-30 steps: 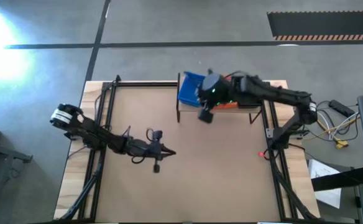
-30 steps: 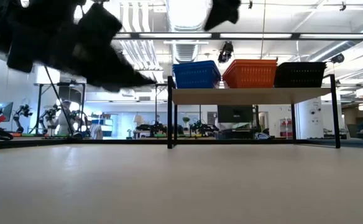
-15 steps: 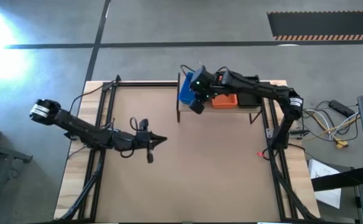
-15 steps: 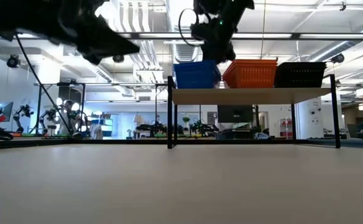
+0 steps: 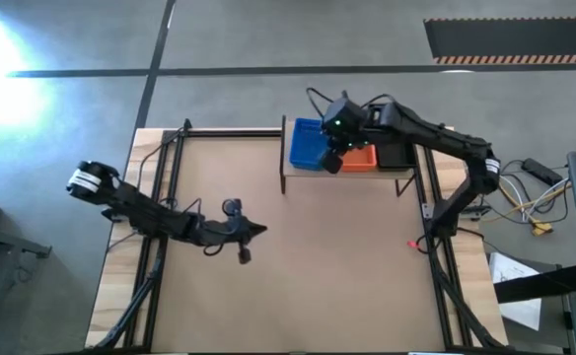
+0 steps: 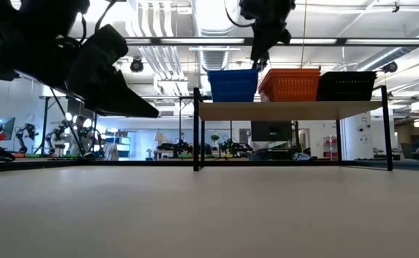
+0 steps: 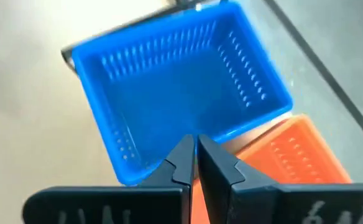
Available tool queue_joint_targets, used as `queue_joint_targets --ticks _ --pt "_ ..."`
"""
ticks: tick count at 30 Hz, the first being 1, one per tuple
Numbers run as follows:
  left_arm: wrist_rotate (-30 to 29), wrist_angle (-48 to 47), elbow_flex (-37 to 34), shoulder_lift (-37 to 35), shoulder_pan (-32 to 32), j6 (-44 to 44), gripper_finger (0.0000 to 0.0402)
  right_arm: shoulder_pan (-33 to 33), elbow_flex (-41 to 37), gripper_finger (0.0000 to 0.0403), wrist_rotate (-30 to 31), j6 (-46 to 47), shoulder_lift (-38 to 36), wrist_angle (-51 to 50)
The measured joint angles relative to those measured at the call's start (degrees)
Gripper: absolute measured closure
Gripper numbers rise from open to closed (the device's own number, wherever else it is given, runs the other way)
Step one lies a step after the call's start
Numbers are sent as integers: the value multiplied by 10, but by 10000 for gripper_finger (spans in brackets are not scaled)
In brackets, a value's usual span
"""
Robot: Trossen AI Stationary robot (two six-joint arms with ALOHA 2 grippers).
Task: Stack baskets on shelf by color
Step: Adjust the bins on the shelf
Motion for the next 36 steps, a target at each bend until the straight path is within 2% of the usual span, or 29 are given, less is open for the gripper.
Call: queue_joint_targets --ticks 6,12,21,28,31,36 --pt "0 44 2 38 0 0 402 30 -6 390 -8 0 14 52" --pt "2 50 2 42 -1 0 402 30 -7 390 -46 -5 48 13" --pt "2 50 1 42 -1 1 402 25 -4 390 54 0 28 -56" --pt "2 50 1 42 -1 1 402 38 -2 390 60 -2 -28 -68" --pt "2 49 -1 42 -1 1 402 41 -12 390 69 32 -62 -109" --pt "2 49 -3 42 -1 1 402 32 -51 390 135 135 -117 -214"
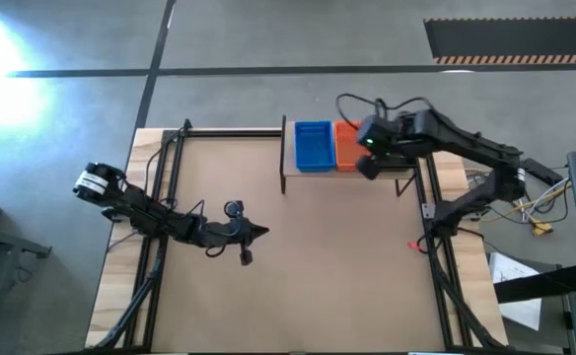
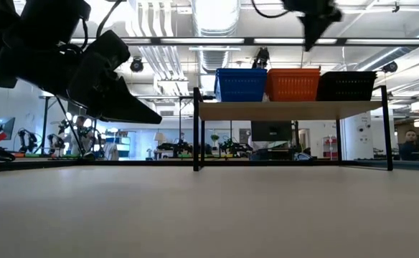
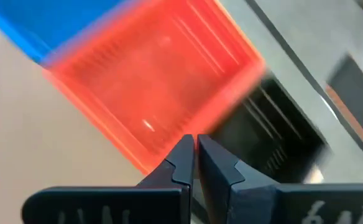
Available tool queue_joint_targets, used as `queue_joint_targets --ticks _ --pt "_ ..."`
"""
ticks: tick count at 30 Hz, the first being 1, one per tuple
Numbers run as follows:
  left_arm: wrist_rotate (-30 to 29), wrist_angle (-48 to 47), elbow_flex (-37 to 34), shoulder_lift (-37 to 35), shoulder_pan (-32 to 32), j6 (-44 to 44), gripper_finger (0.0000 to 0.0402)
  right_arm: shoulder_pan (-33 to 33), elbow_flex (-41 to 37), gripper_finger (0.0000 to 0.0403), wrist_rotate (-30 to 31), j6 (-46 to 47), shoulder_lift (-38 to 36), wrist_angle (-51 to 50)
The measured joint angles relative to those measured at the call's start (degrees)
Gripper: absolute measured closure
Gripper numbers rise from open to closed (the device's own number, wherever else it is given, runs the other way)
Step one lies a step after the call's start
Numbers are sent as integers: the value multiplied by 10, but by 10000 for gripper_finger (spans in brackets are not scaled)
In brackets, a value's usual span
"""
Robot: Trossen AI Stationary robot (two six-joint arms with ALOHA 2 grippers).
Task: Stack baskets on shelf by color
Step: Adjust the bins on the shelf
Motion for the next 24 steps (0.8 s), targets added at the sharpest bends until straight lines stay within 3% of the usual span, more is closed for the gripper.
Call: queue_joint_targets --ticks 7,11,14,19,24 --pt "0 0 0 0 0 0 402 -66 -138 390 16 70 -95 -22" --pt "0 0 0 0 0 0 402 -118 -217 390 1 47 -126 65" --pt "0 0 0 0 0 0 402 -147 -260 390 -63 2 -126 160" --pt "0 1 2 0 0 0 402 -164 -279 390 -122 -49 -99 258" --pt "0 1 2 0 0 0 402 -163 -255 390 -122 -65 -93 233"
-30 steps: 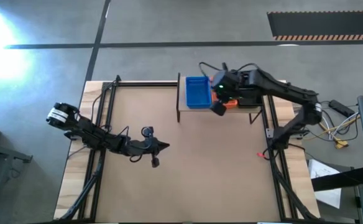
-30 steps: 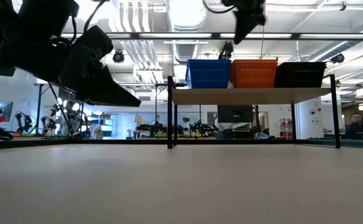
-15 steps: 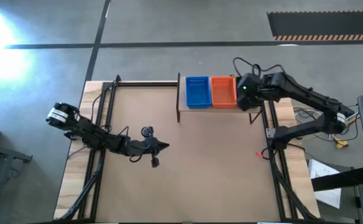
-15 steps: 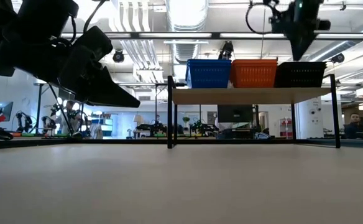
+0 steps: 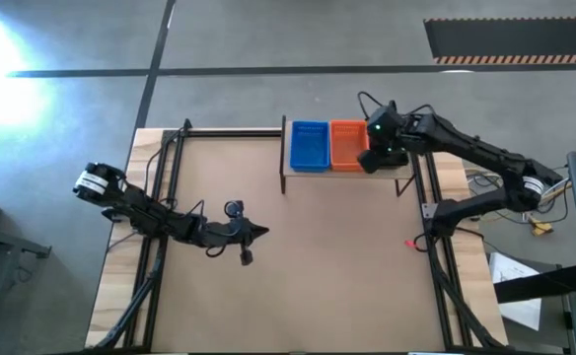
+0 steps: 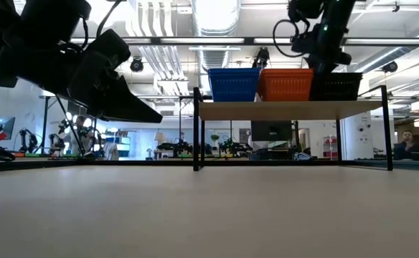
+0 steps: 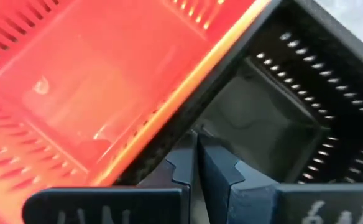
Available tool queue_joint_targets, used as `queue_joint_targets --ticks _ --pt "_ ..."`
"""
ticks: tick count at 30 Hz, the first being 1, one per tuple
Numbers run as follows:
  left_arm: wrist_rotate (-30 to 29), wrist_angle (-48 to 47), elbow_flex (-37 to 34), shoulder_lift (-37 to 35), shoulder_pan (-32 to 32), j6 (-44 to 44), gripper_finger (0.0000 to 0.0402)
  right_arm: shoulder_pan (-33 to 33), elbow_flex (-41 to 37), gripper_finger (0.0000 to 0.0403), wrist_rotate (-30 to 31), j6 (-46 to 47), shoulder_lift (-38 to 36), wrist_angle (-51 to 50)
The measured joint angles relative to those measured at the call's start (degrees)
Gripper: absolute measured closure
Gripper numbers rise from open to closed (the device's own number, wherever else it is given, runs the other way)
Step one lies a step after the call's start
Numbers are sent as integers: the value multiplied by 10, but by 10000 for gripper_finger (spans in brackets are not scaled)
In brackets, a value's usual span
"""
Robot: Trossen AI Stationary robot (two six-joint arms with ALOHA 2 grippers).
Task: Stack baskets on shelf by color
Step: Adjust the bins on the shelf, then return to Home Position
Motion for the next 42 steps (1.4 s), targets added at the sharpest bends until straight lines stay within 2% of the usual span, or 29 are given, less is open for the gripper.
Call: queue_joint_targets --ticks 4,9,12,15,19,23,27,30,33,42 --pt "0 0 0 -3 0 0 402 7 8 390 5 0 -34 -15" --pt "0 0 -2 -37 0 2 402 51 -22 390 13 5 -120 -17" --pt "0 -1 -4 -62 0 17 402 100 -72 390 10 27 -185 -7" --pt "0 0 -5 -76 0 29 402 152 -151 390 -24 40 -262 21" --pt "0 -1 -7 -77 0 30 402 215 -280 390 -94 61 -362 118" --pt "2 -1 -7 -69 0 29 402 257 -400 390 -153 66 -445 281" --pt "2 -1 -6 -62 0 14 402 288 -506 390 -215 61 -497 489" --pt "2 -1 -5 -62 0 0 402 307 -566 390 -248 50 -516 599" --pt "2 -1 -5 -62 0 -1 402 323 -604 390 -265 35 -533 626" --pt "3 0 -5 -62 0 -1 402 350 -679 390 -266 13 -609 639"
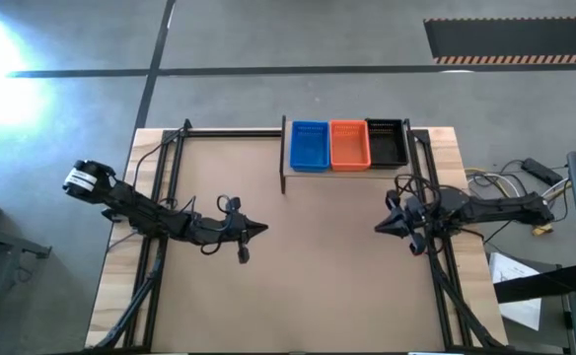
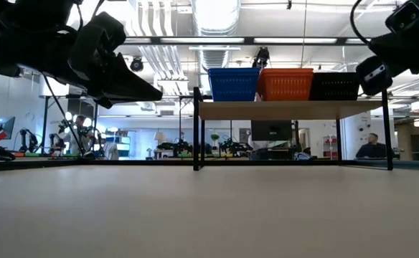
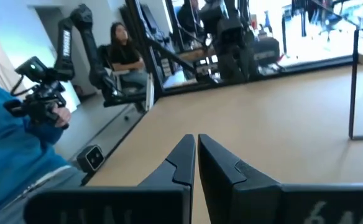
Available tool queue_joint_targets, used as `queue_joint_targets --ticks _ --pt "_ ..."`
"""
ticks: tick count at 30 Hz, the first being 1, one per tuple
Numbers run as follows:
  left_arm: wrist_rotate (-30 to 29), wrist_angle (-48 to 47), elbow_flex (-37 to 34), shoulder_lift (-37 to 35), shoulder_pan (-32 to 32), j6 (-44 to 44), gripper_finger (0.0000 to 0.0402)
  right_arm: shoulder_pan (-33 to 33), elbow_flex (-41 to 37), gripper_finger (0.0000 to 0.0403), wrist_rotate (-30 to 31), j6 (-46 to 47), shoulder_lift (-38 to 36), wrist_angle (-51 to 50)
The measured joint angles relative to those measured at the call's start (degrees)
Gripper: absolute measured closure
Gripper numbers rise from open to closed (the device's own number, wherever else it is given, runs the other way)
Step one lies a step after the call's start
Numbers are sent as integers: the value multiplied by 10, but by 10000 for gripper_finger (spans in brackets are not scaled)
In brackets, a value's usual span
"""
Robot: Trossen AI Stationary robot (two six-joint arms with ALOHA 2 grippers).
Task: Stack baskets on shelf by color
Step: Return to Home Position
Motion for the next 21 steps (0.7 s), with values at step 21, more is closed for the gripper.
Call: queue_joint_targets --ticks 21 --pt "103 20 -102 -222 106 32 402 0 -25 390 27 -75 -53 0"
